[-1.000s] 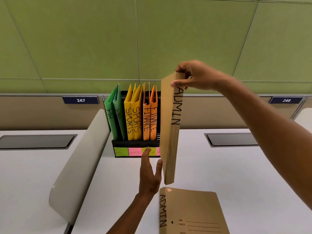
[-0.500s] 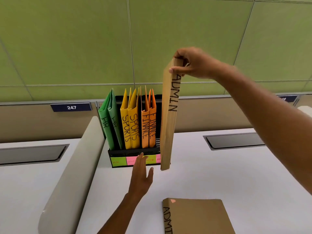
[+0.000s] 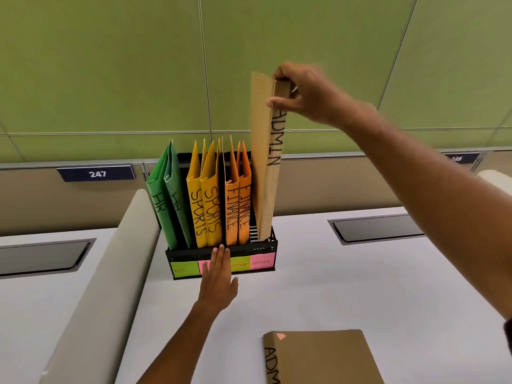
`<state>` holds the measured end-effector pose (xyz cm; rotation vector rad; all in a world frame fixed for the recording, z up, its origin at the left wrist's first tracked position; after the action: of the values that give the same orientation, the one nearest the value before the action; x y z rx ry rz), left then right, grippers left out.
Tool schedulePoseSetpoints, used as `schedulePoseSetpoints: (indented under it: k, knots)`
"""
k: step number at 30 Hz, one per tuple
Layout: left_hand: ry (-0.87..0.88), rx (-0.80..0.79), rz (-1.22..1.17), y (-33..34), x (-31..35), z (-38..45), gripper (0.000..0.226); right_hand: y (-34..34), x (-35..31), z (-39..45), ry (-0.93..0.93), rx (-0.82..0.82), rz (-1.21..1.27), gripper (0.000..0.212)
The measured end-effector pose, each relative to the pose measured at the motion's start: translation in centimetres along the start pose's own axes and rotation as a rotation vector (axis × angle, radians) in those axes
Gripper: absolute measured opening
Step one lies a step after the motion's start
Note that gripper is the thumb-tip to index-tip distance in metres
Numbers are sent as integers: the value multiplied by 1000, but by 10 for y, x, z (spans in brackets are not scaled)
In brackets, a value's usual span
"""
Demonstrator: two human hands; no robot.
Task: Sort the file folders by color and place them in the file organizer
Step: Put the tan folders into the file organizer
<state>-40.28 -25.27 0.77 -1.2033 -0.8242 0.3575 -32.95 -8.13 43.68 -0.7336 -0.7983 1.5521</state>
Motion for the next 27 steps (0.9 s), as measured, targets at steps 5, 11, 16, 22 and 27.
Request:
schedulePoseSetpoints:
  k: [5,11,16,22,27]
  knots:
    - [-3,-27,41,7,-5,2,81,43,2,-18,-36,21,-30,39]
    - [5,-9,63,7,-5,8,81,81,6,-37,-21,106,-40,36]
    - [-1,-16,23,8,-5,9,81,102,6,-44,25,176,-33,42]
    - [-7,-16,-3,8,-4,8,82,108,1,-37,31,206,-34,48]
    - [-5,-17,16,5,-3,9,82,106,11,-39,38,213,-40,42]
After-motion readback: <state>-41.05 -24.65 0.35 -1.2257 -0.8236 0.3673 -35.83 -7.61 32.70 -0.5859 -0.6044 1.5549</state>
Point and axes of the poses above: each hand's wrist, its own z-axis towards the middle knuckle, its own y-axis out of the palm, x = y × z, the point moved 6 cm from there along z, towards the middle knuckle, and after that the axes turned 5 degrees about -y, right-handed, at the moved point
